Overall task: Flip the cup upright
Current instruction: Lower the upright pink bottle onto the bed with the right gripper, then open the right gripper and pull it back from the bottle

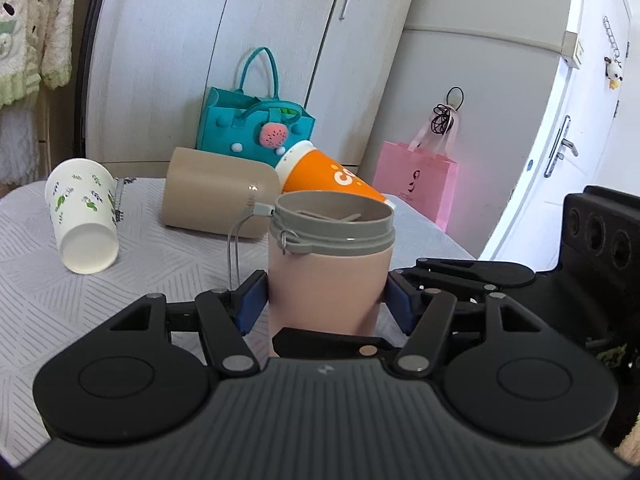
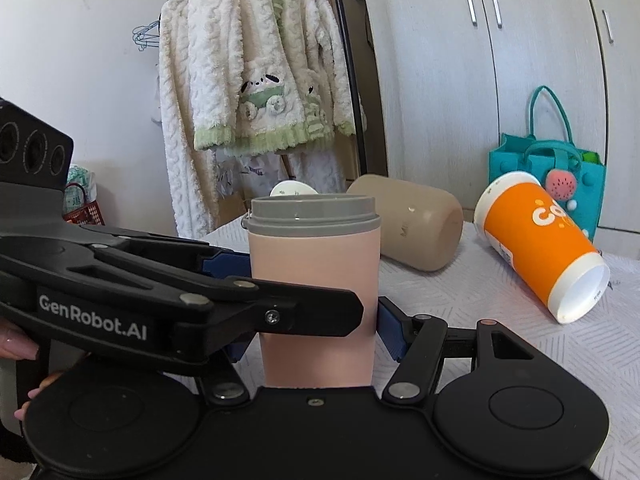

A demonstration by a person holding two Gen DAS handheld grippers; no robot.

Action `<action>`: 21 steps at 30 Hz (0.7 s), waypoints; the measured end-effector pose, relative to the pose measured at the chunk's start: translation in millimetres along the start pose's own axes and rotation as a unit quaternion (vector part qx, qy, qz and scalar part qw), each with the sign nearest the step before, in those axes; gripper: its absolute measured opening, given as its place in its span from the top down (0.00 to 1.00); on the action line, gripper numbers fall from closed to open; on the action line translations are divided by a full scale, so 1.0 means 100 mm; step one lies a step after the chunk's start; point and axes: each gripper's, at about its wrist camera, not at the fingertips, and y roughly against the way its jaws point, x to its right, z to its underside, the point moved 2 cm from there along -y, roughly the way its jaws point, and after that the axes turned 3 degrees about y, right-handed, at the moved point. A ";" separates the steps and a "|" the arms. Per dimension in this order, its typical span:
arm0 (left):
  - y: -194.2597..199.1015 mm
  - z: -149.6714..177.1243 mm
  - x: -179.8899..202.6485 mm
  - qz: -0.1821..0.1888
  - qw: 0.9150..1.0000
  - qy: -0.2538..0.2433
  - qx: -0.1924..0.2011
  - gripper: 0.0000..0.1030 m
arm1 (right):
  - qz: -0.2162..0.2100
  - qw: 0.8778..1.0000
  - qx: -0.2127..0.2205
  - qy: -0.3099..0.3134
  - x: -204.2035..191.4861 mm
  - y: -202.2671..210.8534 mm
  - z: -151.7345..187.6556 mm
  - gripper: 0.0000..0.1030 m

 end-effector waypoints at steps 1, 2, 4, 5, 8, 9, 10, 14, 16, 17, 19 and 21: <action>0.00 0.00 0.00 0.002 1.000 0.003 -0.001 0.38 | -0.003 1.000 -0.002 -0.005 0.01 0.01 0.00 0.33; 0.00 0.00 0.00 0.004 1.000 0.005 -0.003 0.38 | -0.006 1.000 -0.001 -0.009 0.02 0.03 0.01 0.31; 0.00 0.00 0.00 0.005 1.000 0.010 -0.006 0.33 | -0.005 1.000 0.001 -0.011 0.03 0.05 0.02 0.25; 0.01 0.01 0.01 0.005 1.000 0.010 -0.006 0.32 | -0.001 1.000 0.002 -0.010 0.02 0.06 0.02 0.25; 0.05 0.03 0.05 0.007 1.000 0.001 -0.004 0.26 | -0.002 1.000 0.005 -0.001 -0.01 0.10 0.03 0.23; 0.06 0.03 0.06 0.006 1.000 0.000 -0.003 0.25 | -0.002 1.000 0.005 0.004 -0.03 0.11 0.03 0.22; 0.07 0.04 0.07 0.005 1.000 -0.002 -0.002 0.25 | -0.003 1.000 0.005 0.008 -0.04 0.12 0.03 0.21; 0.11 0.05 0.08 0.002 1.000 0.004 -0.007 0.22 | -0.006 1.000 0.011 0.010 -0.07 0.17 0.04 0.19; 0.14 0.05 0.07 -0.002 1.000 0.012 -0.009 0.17 | -0.002 1.000 0.012 0.012 -0.08 0.19 0.05 0.18; 0.16 0.05 0.06 -0.006 1.000 0.018 -0.009 0.16 | 0.004 1.000 0.013 0.014 -0.09 0.20 0.05 0.18; 0.20 0.05 0.04 -0.010 0.999 0.029 -0.011 0.15 | 0.012 1.000 0.015 0.018 -0.12 0.23 0.06 0.18; 0.25 0.06 0.04 -0.011 0.999 0.036 -0.012 0.15 | 0.018 1.000 0.015 0.018 -0.14 0.27 0.07 0.17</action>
